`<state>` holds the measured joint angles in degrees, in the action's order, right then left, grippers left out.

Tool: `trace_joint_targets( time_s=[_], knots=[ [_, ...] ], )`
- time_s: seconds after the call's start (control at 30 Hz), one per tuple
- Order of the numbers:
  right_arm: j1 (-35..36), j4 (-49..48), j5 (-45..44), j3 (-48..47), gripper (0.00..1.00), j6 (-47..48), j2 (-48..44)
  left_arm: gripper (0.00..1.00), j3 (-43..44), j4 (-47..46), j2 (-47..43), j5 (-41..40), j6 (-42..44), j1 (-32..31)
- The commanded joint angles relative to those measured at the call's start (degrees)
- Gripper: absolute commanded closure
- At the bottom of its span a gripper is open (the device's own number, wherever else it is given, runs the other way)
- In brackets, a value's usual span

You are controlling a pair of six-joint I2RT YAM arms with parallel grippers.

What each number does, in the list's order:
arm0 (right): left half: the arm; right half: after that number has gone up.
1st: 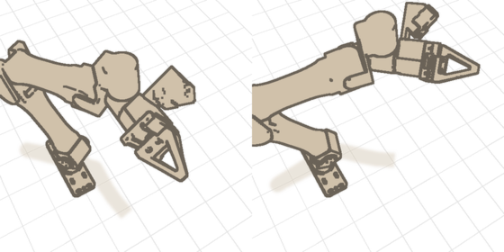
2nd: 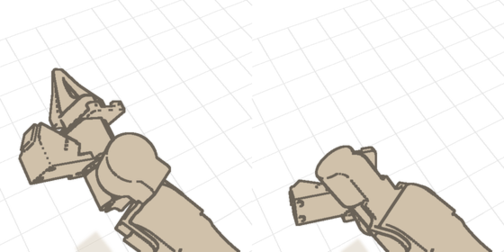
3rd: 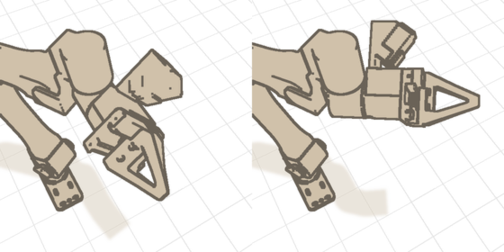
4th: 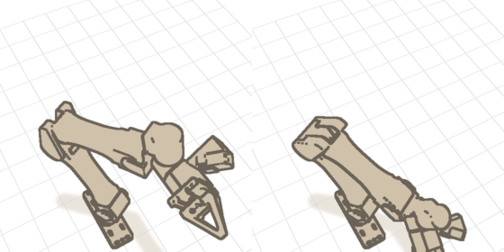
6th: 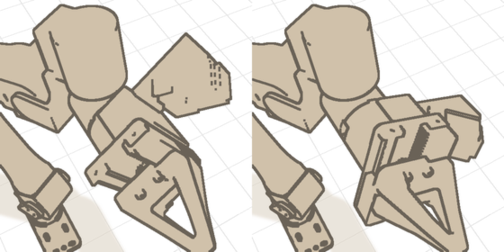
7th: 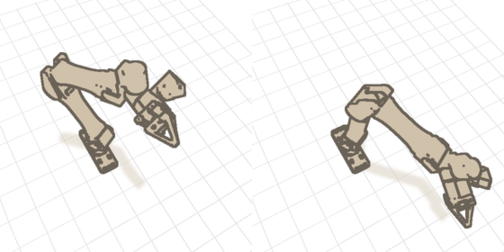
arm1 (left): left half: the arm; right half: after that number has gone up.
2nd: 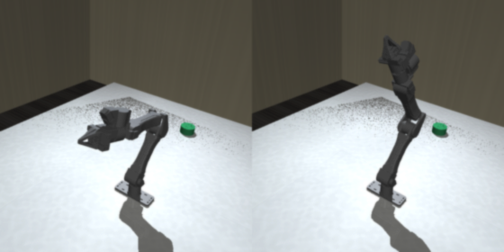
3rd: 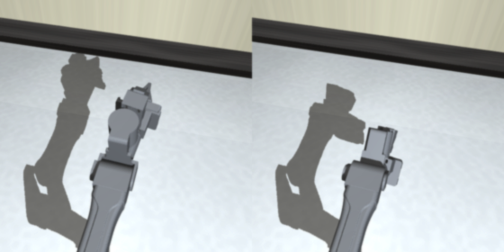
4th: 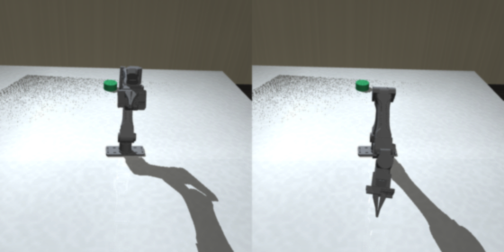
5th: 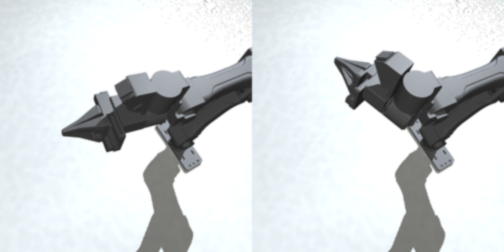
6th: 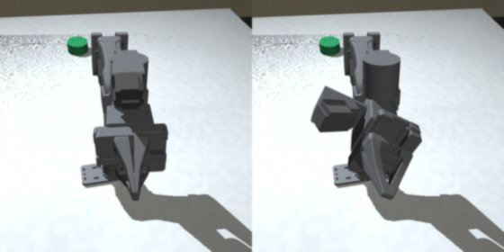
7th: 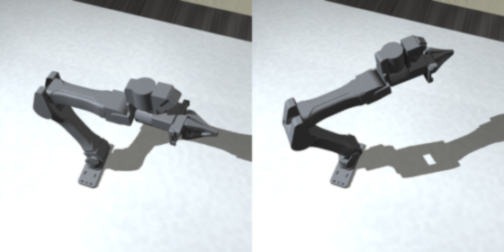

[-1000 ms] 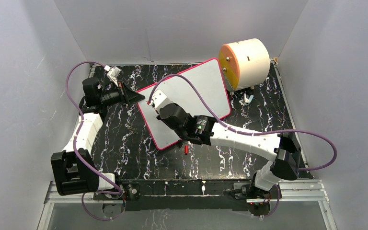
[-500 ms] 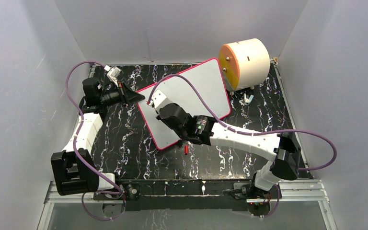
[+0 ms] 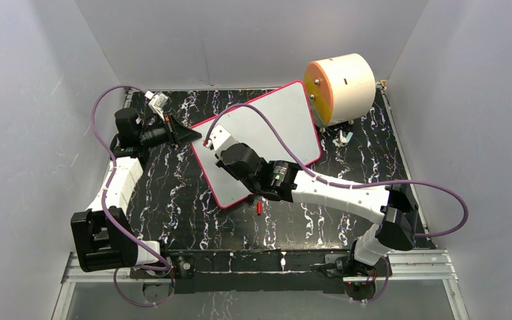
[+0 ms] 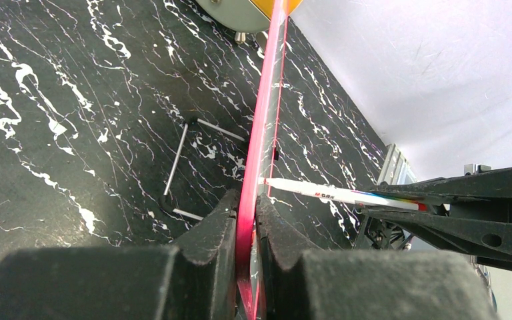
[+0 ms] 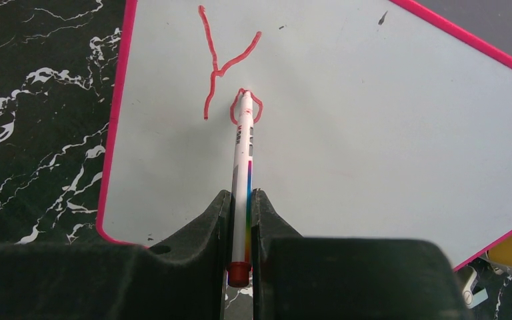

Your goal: Write a sentence on the whiteboard

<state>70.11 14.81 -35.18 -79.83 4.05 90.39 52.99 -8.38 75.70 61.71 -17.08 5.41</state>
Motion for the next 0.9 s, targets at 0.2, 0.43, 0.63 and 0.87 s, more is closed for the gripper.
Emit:
trace_joint_targets(
  time_s=[0.2, 0.43, 0.63, 0.87],
  knots=[
    [-0.41, -1.22, 2.20, -2.49, 1.00, 0.45, -0.36, 1.00, 0.71, 3.09, 0.43, -2.52, 1.79, -0.48],
    [-0.45, -2.45, 1.14, -0.23, 1.00, 0.77, -4.09, 1.00, 0.71, 3.45, 0.32, -2.92, 1.96, -0.49],
    [-0.54, -2.90, -2.13, 1.44, 1.00, 1.15, -5.57, 1.00, 0.77, 3.55, 0.50, -2.91, 1.96, -0.44],
    [-1.28, -2.78, -1.94, 1.71, 1.00, 0.93, -4.68, 1.00, 0.80, 3.50, 0.66, -2.83, 1.97, -0.49]
  ],
)
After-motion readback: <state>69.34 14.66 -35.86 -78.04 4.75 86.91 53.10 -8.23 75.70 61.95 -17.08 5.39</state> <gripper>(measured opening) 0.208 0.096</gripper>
